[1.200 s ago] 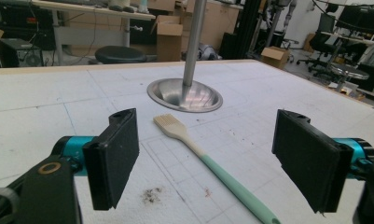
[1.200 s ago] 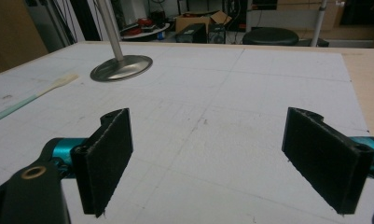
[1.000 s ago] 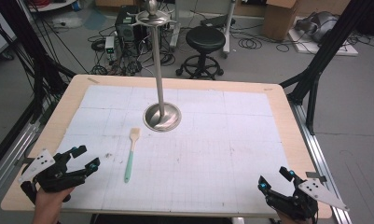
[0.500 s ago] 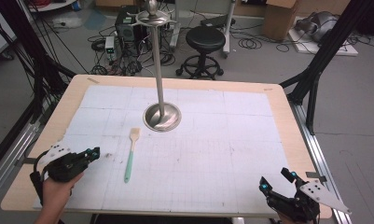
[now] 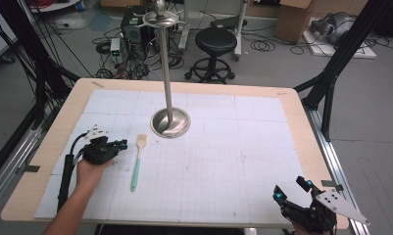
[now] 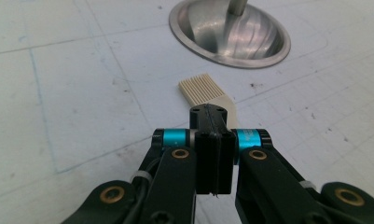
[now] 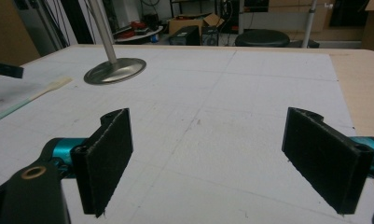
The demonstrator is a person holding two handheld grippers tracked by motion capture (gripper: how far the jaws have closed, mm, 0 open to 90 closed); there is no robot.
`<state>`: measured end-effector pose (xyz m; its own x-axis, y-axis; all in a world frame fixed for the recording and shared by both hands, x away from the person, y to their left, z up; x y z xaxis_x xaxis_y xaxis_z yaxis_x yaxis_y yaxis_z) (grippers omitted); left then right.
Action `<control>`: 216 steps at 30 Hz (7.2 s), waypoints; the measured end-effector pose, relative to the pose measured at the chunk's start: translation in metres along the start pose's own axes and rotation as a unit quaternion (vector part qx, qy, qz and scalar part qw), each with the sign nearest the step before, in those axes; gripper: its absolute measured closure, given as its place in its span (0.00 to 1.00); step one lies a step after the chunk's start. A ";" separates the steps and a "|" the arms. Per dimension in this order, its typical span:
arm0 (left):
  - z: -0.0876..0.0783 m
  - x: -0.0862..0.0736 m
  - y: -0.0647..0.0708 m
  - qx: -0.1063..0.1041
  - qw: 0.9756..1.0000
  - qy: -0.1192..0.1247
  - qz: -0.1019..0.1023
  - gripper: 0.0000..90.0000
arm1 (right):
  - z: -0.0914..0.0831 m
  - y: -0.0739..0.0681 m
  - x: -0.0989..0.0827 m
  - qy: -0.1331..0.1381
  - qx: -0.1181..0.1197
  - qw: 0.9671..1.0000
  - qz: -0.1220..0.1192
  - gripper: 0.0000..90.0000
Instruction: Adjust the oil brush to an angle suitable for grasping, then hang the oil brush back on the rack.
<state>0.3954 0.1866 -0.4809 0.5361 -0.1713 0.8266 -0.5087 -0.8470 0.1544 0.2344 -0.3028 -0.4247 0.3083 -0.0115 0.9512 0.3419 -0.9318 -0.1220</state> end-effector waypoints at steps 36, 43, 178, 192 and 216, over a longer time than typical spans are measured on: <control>0.047 -0.013 0.087 -0.113 0.988 -0.065 0.082 0.99 | 0.000 -0.003 -0.001 -0.005 0.004 1.000 -0.004 0.17; 0.055 -0.015 0.132 -0.149 0.976 -0.085 0.131 0.99 | -0.002 -0.002 -0.001 -0.004 0.004 1.000 -0.002 0.17; -0.114 -0.015 0.038 -0.105 0.974 0.202 0.007 0.23 | 0.145 -0.196 -0.028 -0.158 0.253 0.943 -0.149 0.47; -0.112 -0.016 0.038 -0.106 0.974 0.199 0.003 0.23 | 0.171 -0.229 -0.051 -0.239 0.290 0.903 -0.207 0.65; -0.111 -0.017 0.040 -0.109 0.975 0.193 -0.002 0.24 | 0.174 -0.230 -0.059 -0.311 0.271 0.879 -0.239 0.91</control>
<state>0.2916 0.2116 -0.4289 0.2665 0.0696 0.9613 -0.6601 -0.7136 0.2347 0.2924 -0.0250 -0.5022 0.3831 0.6917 0.6122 0.8851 -0.4646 -0.0291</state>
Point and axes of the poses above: each handheld gripper's, and its own axes: z roughly forward along the jaws, x roughly out of its top, y roughly to its right, the point moved 9 cm from there along z, roughly forward along the jaws, and after that the axes turned 1 degree about -x, right-handed, at the moved point
